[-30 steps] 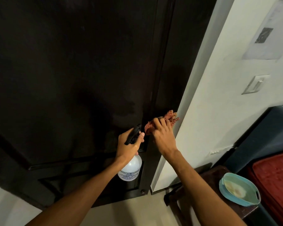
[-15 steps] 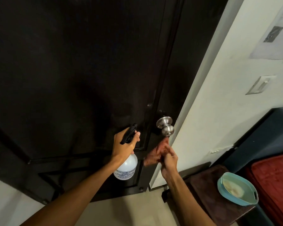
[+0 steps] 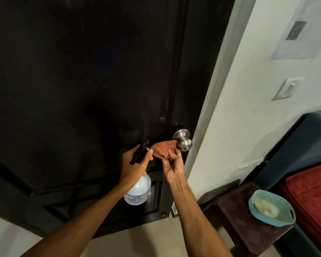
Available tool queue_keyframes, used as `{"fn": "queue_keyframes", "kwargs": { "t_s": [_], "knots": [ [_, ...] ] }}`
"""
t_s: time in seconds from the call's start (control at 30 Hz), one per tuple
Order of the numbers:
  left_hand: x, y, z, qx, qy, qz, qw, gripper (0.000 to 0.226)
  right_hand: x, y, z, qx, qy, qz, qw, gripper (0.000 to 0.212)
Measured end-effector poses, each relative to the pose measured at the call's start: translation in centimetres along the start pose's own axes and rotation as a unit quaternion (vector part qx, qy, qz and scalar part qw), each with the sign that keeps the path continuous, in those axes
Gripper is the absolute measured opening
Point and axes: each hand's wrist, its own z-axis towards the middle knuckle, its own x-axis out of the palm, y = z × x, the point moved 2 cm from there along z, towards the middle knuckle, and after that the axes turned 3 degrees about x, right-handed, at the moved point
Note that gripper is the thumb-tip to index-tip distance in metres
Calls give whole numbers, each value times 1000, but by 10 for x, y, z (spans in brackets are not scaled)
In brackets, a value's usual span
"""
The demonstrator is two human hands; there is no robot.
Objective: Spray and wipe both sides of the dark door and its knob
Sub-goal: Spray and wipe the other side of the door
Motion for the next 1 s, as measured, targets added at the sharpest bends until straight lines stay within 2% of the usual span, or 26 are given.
{"fn": "queue_keyframes", "kwargs": {
  "t_s": [0.2,0.37,0.47,0.53,0.6,0.7,0.77,0.83,0.87,0.9,0.93,0.97,1.0],
  "knots": [
    [6,1,-1,-7,3,-6,1000,12,-4,6,-3,-39,-52,36,997,25],
    [2,4,4,-6,-4,-2,1000,8,1,-9,-6,-35,-21,-56,998,32],
    [7,5,1,-5,5,6,1000,13,-3,-7,-3,-48,-39,-28,998,31],
    [7,5,3,-9,4,0,1000,13,3,-10,-7,-43,-12,-20,999,34],
    [5,5,5,-13,0,-12,1000,12,8,-12,-11,-28,8,-79,996,37],
    [7,6,5,-23,10,-21,999,15,-10,0,-7,-66,-72,-139,985,35],
    [8,6,3,-22,9,-32,999,19,-25,19,-5,-103,-115,-104,983,34],
    [12,3,7,-19,12,-38,999,15,-25,44,-7,-165,-120,-64,977,35],
    [13,1,10,-16,12,-37,999,14,-18,56,-8,-213,-114,-86,966,37],
    [14,0,10,-13,12,-36,999,13,-10,68,-12,-274,-97,-157,944,36],
    [16,-2,12,-8,15,-32,999,13,0,79,-15,-344,-78,-261,898,35],
    [18,-2,11,-7,17,-31,999,14,8,86,-20,-415,-46,-393,820,33],
    [20,-2,10,-7,18,-30,999,14,15,88,-25,-467,-7,-527,710,32]
  ]
}}
